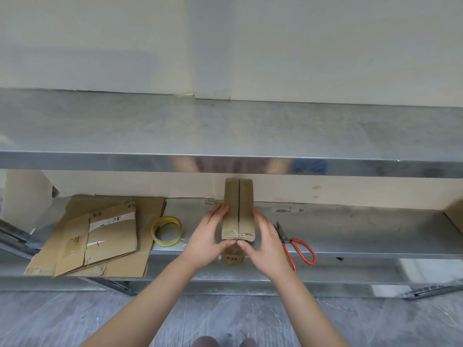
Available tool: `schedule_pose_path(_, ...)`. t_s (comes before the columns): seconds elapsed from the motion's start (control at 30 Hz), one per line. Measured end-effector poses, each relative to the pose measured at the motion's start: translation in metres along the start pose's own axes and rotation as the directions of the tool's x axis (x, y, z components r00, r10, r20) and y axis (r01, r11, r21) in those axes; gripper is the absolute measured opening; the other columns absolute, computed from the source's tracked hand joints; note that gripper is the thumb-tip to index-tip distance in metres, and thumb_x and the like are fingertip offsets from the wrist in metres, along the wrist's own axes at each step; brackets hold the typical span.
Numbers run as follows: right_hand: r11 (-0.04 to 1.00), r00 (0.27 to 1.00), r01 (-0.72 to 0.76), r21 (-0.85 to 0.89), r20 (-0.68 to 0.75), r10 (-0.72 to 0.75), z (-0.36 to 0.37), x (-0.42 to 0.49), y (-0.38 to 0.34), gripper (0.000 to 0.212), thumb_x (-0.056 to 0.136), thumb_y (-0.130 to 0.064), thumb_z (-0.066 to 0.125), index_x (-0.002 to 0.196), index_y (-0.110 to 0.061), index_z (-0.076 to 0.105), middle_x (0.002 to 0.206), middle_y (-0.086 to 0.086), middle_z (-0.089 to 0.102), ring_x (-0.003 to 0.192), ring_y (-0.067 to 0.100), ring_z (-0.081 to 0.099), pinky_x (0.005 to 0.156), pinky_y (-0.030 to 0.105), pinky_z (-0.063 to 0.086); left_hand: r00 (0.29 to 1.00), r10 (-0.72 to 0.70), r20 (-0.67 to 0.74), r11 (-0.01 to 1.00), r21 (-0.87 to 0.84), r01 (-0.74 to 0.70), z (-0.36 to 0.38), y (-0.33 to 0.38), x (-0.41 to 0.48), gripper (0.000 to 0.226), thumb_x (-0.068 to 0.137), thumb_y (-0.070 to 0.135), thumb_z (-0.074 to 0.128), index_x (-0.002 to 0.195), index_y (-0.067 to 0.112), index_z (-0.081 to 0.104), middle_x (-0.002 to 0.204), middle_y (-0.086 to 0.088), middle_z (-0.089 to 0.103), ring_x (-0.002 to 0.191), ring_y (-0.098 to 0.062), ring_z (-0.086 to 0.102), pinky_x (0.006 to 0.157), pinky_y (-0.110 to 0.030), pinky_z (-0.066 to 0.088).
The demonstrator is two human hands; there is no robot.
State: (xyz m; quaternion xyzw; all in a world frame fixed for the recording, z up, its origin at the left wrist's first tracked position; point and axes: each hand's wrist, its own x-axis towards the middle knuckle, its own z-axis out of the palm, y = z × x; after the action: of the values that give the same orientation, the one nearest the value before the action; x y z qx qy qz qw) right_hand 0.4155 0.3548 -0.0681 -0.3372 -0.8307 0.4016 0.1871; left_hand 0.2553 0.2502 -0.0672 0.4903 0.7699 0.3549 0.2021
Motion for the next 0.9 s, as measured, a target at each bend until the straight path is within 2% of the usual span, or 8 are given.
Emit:
schedule_pose_path(0.1, 0.999, 1.000, -0.017, -0.036, -0.001, 0.017, -0.002, -0.014, 0.003, 0.086, 0.081, -0.041, 0.075, 0.151, -0.031, 0.026, 0.156, -0.003, 0.029, 0.146, 0.013, 0.022, 0.119, 0.036, 0.024, 0.998, 0.037, 0.041, 0.998, 0.059, -0.039, -0.002, -0.002, -0.004, 0.086, 0.081, 0.040, 0.074, 0.151, 0.030, 0.025, 0.158, 0.005, 0.019, 0.145, -0.012, 0.019, 0.116, -0.024, 0.017)
schedule_pose_path(0.23, 0.989, 0.998, -0.034, -0.144, -0.053, 0.027, -0.003, -0.032, -0.003, 0.077, 0.086, -0.049, 0.066, 0.150, -0.038, 0.024, 0.158, -0.004, 0.024, 0.147, 0.014, 0.016, 0.116, 0.028, 0.018, 0.996, 0.067, 0.063, 0.989, 0.127, -0.074, -0.006, -0.009, -0.010, 0.091, 0.079, 0.042, 0.075, 0.152, 0.030, 0.020, 0.160, 0.004, 0.016, 0.146, -0.016, 0.017, 0.118, -0.030, 0.016)
schedule_pose_path(0.33, 0.963, 0.987, 0.080, -0.258, -0.118, -0.113, 0.000, -0.042, -0.017, 0.064, 0.090, -0.045, 0.061, 0.148, -0.031, 0.036, 0.156, -0.004, 0.031, 0.148, 0.015, 0.016, 0.120, 0.035, 0.021, 0.990, 0.120, 0.076, 0.972, 0.194, -0.133, -0.013, -0.018, -0.017, 0.095, 0.077, 0.047, 0.074, 0.152, 0.033, 0.017, 0.160, 0.004, 0.016, 0.147, -0.017, 0.015, 0.119, -0.037, 0.018)
schedule_pose_path(0.43, 0.911, 0.942, 0.228, -0.342, -0.157, -0.295, 0.016, -0.052, -0.039, 0.052, 0.092, -0.038, 0.058, 0.141, -0.022, 0.050, 0.148, 0.000, 0.045, 0.147, 0.018, 0.024, 0.120, 0.046, 0.021, 0.981, 0.140, 0.132, 0.928, 0.328, -0.176, -0.031, -0.039, -0.029, 0.089, 0.082, 0.060, 0.061, 0.151, 0.037, 0.011, 0.161, 0.006, 0.013, 0.148, -0.018, 0.011, 0.120, -0.041, 0.016)
schedule_pose_path(0.6, 0.859, 0.908, 0.369, -0.356, -0.060, -0.415, 0.075, -0.053, -0.074, 0.050, 0.095, -0.039, 0.049, 0.142, -0.023, 0.047, 0.147, -0.001, 0.046, 0.147, 0.019, 0.024, 0.122, 0.042, 0.014, 0.982, 0.125, 0.139, 0.796, 0.577, -0.183, -0.077, -0.090, -0.053, 0.080, 0.085, 0.070, 0.027, 0.152, 0.025, 0.025, 0.158, 0.003, 0.026, 0.147, -0.022, 0.018, 0.119, -0.038, 0.009)
schedule_pose_path(0.67, 0.861, 0.930, 0.348, -0.372, 0.017, -0.368, 0.103, -0.047, -0.080, 0.051, 0.096, -0.037, 0.047, 0.145, -0.021, 0.043, 0.149, 0.000, 0.044, 0.147, 0.019, 0.022, 0.122, 0.041, 0.011, 0.986, 0.096, 0.136, 0.768, 0.620, -0.160, -0.091, -0.106, -0.057, 0.080, 0.085, 0.067, 0.024, 0.150, 0.022, 0.030, 0.156, 0.002, 0.031, 0.146, -0.024, 0.022, 0.119, -0.039, 0.009)
schedule_pose_path(0.77, 0.910, 0.986, 0.169, -0.378, 0.075, -0.152, 0.137, -0.030, -0.076, 0.054, 0.098, -0.032, 0.044, 0.150, -0.022, 0.033, 0.154, -0.001, 0.036, 0.148, 0.018, 0.018, 0.123, 0.035, 0.006, 0.984, 0.052, 0.171, 0.750, 0.644, -0.152, -0.097, -0.126, -0.055, 0.073, 0.090, 0.061, 0.034, 0.151, 0.022, 0.028, 0.156, 0.002, 0.028, 0.146, -0.025, 0.019, 0.119, -0.040, 0.008)
schedule_pose_path(0.9, 0.900, 0.984, -0.096, -0.425, 0.094, 0.150, 0.157, 0.003, -0.063, 0.053, 0.101, -0.030, 0.042, 0.151, -0.021, 0.027, 0.153, 0.000, 0.035, 0.139, 0.022, 0.031, 0.113, 0.037, 0.032, 0.969, 0.002, 0.245, 0.725, 0.667, -0.170, -0.093, -0.140, -0.040, 0.066, 0.093, 0.050, 0.046, 0.150, 0.021, 0.028, 0.156, 0.001, 0.028, 0.147, -0.022, 0.015, 0.119, -0.037, 0.007)
